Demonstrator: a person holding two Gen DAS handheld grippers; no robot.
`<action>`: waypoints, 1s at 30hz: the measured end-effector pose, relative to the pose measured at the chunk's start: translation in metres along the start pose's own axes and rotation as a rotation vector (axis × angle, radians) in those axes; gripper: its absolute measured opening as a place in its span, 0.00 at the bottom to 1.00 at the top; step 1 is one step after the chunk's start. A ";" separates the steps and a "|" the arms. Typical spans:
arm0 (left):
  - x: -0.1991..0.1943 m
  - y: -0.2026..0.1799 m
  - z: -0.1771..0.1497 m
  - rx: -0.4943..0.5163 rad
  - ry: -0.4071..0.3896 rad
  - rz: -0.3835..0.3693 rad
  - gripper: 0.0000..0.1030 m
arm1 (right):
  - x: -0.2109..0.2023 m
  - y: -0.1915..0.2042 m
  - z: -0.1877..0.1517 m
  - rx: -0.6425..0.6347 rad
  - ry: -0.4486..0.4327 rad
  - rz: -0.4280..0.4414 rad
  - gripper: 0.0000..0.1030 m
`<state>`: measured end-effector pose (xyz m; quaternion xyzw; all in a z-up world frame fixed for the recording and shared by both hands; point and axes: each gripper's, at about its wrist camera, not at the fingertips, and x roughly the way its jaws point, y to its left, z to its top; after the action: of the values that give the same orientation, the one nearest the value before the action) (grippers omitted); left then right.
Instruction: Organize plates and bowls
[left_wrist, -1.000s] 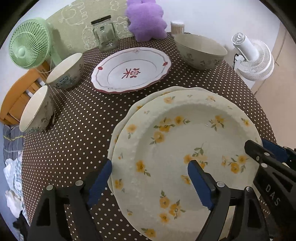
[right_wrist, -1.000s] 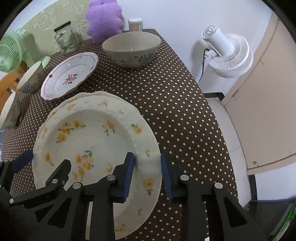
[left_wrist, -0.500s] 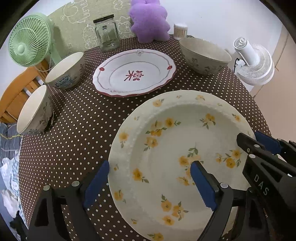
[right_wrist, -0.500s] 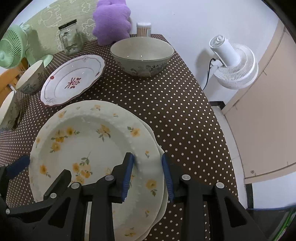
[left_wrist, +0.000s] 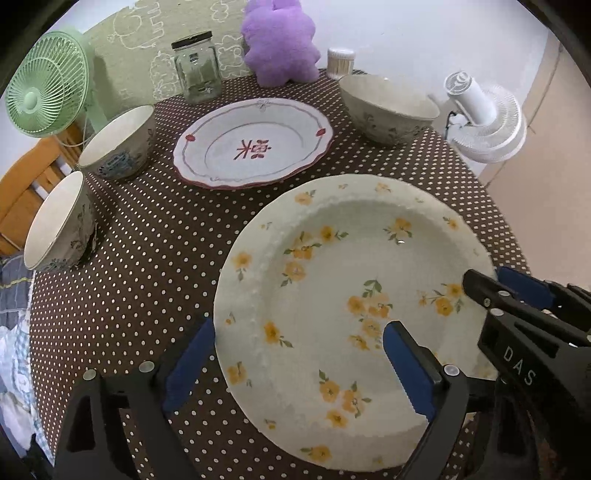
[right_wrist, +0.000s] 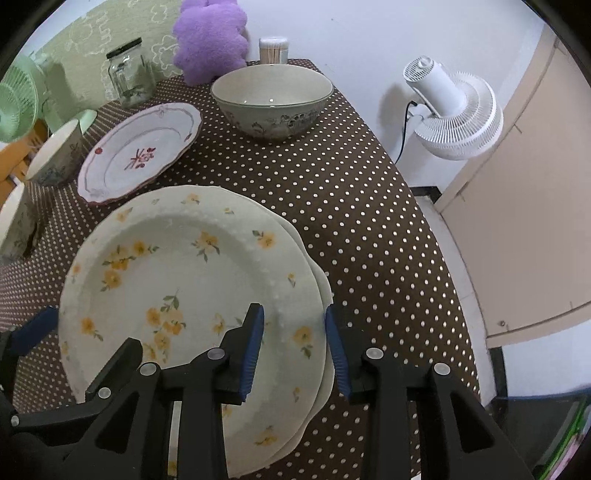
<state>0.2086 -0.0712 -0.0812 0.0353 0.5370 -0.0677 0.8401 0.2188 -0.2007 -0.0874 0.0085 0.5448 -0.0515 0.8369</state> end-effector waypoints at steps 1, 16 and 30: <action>-0.004 0.001 0.000 0.004 -0.009 -0.004 0.91 | -0.004 0.001 0.000 0.001 -0.005 0.008 0.47; -0.066 0.057 0.007 0.026 -0.168 -0.035 0.93 | -0.078 0.057 0.003 0.042 -0.196 0.046 0.65; -0.070 0.088 0.039 -0.020 -0.237 -0.009 0.92 | -0.087 0.087 0.037 0.039 -0.241 0.061 0.65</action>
<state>0.2281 0.0156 -0.0025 0.0164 0.4347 -0.0699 0.8977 0.2264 -0.1103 0.0035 0.0351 0.4385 -0.0370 0.8973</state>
